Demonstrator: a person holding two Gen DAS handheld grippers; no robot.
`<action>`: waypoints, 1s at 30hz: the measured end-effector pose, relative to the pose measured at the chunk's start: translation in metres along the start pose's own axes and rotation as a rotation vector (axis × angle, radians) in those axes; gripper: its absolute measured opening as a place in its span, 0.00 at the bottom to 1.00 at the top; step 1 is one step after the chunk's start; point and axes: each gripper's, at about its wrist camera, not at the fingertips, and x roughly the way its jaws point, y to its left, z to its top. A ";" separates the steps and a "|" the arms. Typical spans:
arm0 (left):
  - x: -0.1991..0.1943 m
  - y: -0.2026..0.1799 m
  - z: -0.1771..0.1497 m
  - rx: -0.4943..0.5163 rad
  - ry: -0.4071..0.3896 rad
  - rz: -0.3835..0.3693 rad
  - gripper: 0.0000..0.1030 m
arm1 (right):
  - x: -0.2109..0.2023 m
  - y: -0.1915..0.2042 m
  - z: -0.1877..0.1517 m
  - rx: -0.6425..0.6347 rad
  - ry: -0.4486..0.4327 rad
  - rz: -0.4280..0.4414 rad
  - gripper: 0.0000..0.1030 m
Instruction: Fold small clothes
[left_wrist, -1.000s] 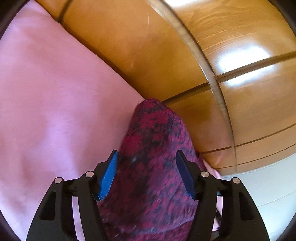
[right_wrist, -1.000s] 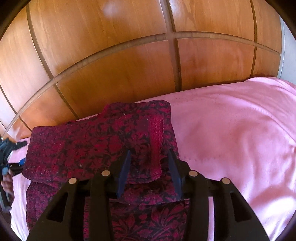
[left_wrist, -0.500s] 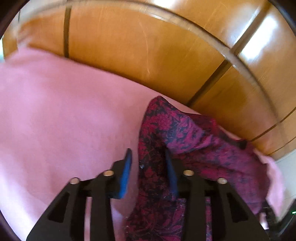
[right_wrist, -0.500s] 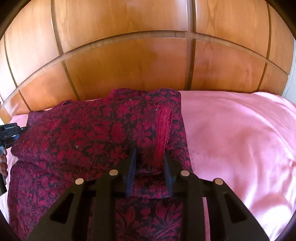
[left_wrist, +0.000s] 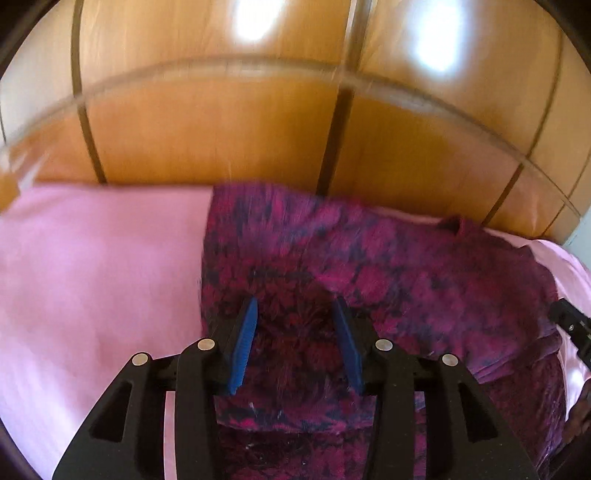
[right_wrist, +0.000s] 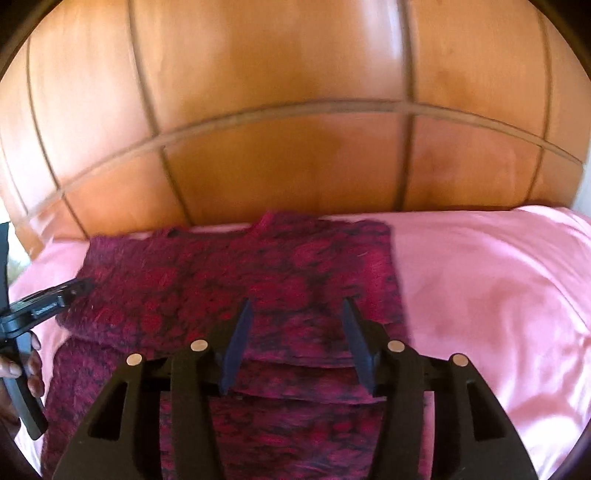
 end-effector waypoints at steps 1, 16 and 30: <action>0.004 0.003 -0.005 0.003 -0.009 0.006 0.40 | 0.009 0.005 -0.002 -0.012 0.026 -0.007 0.48; -0.056 -0.007 -0.038 0.024 -0.099 0.103 0.55 | 0.028 0.020 -0.024 -0.074 0.030 -0.107 0.49; -0.146 -0.014 -0.074 -0.001 -0.195 0.026 0.55 | -0.011 0.034 -0.073 -0.054 0.144 -0.060 0.82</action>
